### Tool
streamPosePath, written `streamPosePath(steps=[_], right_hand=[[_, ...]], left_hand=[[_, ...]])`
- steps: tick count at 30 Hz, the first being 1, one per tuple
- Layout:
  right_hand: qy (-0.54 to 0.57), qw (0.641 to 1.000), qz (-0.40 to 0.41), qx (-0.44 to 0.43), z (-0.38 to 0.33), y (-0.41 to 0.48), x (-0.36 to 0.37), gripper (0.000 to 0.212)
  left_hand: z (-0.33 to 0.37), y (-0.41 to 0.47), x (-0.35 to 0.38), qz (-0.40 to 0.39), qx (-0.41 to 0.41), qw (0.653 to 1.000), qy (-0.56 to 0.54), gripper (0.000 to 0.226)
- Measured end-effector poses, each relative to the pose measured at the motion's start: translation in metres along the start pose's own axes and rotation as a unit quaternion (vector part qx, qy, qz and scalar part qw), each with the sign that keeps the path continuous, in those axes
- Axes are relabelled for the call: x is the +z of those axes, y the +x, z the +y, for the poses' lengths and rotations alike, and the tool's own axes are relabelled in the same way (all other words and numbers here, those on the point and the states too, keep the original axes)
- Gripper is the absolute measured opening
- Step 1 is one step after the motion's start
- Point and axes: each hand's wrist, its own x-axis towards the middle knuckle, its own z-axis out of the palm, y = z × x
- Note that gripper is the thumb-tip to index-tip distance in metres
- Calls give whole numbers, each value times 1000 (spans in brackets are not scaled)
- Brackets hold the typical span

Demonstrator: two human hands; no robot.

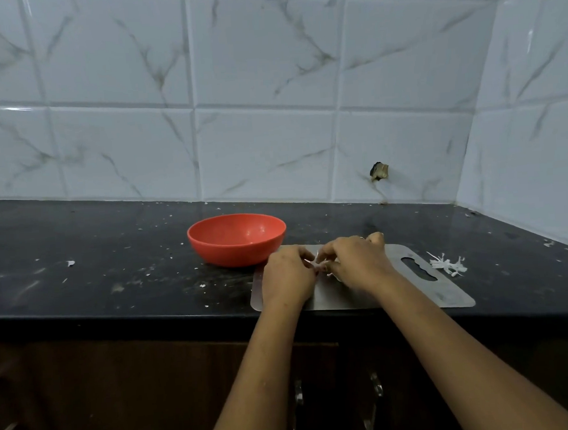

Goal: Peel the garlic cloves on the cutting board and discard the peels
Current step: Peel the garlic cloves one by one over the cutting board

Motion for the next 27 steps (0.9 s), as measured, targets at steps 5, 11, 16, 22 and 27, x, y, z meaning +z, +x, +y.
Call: streamPosePath(steps=[5, 11, 16, 22, 27], right_hand=[[296, 951, 76, 36, 7, -2, 11, 9], [538, 837, 96, 28, 3, -13, 5, 10], [537, 838, 98, 19, 3, -15, 5, 15], [546, 832, 97, 21, 3, -18, 3, 16], [580, 810, 83, 28, 4, -20, 0, 16]], left_hand=[[-2, 2, -1, -21, 0, 998, -54, 25], [2, 2, -5, -38, 6, 970, -241, 17], [4, 3, -3, -1, 4, 962, -272, 12], [3, 1, -5, 11, 49, 967, -250, 27], [3, 0, -6, 0, 75, 970, -233, 16]])
